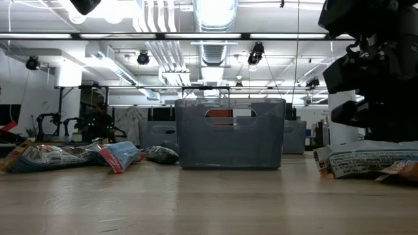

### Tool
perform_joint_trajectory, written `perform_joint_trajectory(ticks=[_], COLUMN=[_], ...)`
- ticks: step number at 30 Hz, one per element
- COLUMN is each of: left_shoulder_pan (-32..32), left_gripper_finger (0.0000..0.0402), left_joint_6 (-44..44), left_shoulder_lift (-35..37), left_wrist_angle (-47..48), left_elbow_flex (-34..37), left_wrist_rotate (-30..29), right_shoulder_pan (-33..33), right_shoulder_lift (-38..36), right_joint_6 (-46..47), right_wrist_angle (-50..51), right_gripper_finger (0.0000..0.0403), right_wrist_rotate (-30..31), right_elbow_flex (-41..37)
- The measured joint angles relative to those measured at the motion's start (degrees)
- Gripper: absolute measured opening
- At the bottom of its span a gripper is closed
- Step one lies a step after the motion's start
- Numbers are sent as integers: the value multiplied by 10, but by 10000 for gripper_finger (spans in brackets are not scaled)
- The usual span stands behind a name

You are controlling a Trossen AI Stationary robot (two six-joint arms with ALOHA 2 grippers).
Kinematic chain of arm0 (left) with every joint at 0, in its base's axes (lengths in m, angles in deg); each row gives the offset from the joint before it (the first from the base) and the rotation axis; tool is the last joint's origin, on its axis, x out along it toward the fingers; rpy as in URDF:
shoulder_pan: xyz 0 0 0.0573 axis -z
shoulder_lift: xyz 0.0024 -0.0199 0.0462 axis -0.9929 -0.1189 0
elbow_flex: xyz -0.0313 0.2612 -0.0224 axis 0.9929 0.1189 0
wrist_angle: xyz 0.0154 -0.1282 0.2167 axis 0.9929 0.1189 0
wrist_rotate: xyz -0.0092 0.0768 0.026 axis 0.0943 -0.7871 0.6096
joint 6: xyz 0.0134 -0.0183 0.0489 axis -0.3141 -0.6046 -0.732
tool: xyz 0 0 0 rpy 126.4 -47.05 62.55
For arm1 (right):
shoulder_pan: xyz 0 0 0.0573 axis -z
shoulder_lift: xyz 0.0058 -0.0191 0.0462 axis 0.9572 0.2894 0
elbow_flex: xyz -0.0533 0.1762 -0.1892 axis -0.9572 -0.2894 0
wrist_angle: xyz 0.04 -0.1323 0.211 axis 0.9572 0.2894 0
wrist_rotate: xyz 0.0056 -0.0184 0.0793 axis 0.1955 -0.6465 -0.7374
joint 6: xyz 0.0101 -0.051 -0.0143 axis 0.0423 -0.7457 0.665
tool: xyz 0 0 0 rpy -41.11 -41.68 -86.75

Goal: Pick and place Granola Bars by type
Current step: Put the blue granola bar into the bottom black bin

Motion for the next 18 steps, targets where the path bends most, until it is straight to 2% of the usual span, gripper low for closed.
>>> perform_joint_trajectory(ticks=[7,18], left_shoulder_pan=[0,0], left_gripper_finger=[0,0], left_joint_6=[0,-1], left_shoulder_lift=[0,0], left_wrist_angle=[0,0], left_elbow_flex=[0,0], left_wrist_rotate=[0,0], right_shoulder_pan=[8,37], right_shoulder_lift=[-12,-50], right_joint_6=[0,-35], right_wrist_angle=[5,66], right_gripper_finger=[63,63], right_wrist_rotate=[0,22], right_elbow_flex=[12,96])
